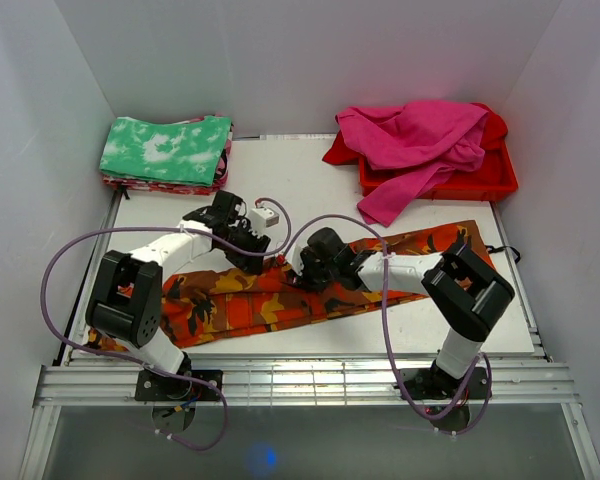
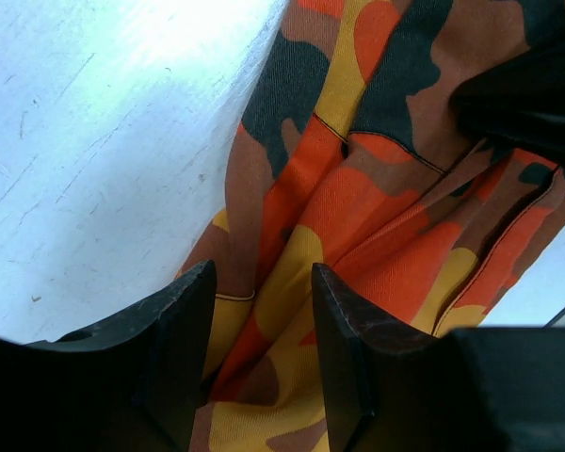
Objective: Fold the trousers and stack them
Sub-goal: Fold the trousers
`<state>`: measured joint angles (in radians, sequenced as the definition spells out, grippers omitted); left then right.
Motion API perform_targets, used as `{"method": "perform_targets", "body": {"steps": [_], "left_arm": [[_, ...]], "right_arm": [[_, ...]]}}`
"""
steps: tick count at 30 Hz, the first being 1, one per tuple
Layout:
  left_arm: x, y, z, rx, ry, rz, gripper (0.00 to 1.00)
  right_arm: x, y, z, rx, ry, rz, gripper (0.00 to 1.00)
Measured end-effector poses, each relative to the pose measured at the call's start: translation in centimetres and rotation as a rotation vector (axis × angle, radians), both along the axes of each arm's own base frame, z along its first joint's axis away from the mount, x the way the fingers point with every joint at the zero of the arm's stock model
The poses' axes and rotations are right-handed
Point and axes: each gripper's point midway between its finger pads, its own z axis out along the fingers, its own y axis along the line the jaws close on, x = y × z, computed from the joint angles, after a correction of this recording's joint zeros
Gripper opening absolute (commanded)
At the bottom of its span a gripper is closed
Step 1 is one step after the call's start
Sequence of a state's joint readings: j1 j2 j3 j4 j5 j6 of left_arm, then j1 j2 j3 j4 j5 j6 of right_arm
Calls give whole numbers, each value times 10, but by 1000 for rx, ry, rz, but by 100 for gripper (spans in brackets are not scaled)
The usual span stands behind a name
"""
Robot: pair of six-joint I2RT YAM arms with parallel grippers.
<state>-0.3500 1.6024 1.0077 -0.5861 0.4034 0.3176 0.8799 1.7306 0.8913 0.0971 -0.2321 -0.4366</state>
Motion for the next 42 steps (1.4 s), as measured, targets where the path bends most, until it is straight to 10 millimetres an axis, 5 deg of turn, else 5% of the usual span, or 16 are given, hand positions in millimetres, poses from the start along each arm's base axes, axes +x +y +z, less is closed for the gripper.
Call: {"method": "perform_targets", "body": {"steps": [5,13,16,25,26,27,30,37,42], "left_arm": [[-4,-3,-4,31,-6,-8,57],[-2,-1,-16,147,-46,7,8],[5,5,-18,191,-76,24,0],[43,13,19,199,-163,68,1],[46,14,21,191,-160,73,9],[48,15,20,187,-153,73,36],[54,19,10,184,-116,81,53],[57,24,16,103,-56,79,57],[27,22,28,75,-16,6,43]], "right_arm": [[-5,3,1,-13,-104,26,13],[-5,4,0,-38,-153,28,8],[-5,4,0,-39,-158,26,8],[-6,5,-1,-38,-173,26,8],[-4,5,0,-37,-180,25,8],[-3,6,0,-36,-184,23,8],[-3,5,0,-39,-188,22,8],[-2,7,-1,-42,-189,21,8],[-1,8,-1,-44,-183,13,8]]}}
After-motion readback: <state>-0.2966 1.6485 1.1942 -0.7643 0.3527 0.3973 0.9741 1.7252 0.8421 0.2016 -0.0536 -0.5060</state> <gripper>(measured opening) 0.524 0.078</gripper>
